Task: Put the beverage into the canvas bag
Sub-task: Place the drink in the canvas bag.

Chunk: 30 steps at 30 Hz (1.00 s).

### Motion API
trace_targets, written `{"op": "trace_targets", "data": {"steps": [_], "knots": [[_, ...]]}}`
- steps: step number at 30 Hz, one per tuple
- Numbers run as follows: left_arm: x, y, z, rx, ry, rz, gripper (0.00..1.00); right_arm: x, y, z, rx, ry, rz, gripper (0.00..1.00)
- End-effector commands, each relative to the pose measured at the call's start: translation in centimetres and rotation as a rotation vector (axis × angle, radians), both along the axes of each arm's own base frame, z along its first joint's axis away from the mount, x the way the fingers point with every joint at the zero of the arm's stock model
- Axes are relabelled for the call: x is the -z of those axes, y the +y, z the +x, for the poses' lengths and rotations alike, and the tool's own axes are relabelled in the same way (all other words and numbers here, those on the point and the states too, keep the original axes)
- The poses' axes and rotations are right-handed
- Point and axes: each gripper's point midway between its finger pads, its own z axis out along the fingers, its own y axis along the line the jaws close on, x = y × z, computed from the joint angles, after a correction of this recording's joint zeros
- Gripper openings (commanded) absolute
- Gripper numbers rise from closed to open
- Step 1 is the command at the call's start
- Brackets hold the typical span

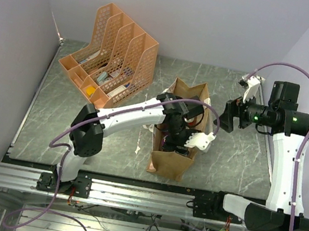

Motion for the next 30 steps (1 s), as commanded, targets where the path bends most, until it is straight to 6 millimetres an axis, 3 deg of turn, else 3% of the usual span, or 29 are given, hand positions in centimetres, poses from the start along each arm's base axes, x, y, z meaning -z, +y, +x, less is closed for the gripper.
{"op": "trace_targets", "data": {"steps": [1, 13, 30], "knots": [[-0.4, 0.1, -1.7, 0.066, 0.070, -0.016, 0.07, -0.2, -0.2, -0.3, 0.013, -0.014, 0.010, 0.88], [1.0, -0.2, -2.4, 0.033, 0.131, -0.018, 0.09, -0.1, -0.5, -0.6, 0.034, -0.010, 0.022, 0.89], [4.4, 2.2, -3.1, 0.037, 0.097, 0.148, 0.13, 0.1, -0.5, -0.7, 0.040, -0.004, 0.033, 0.89]]}}
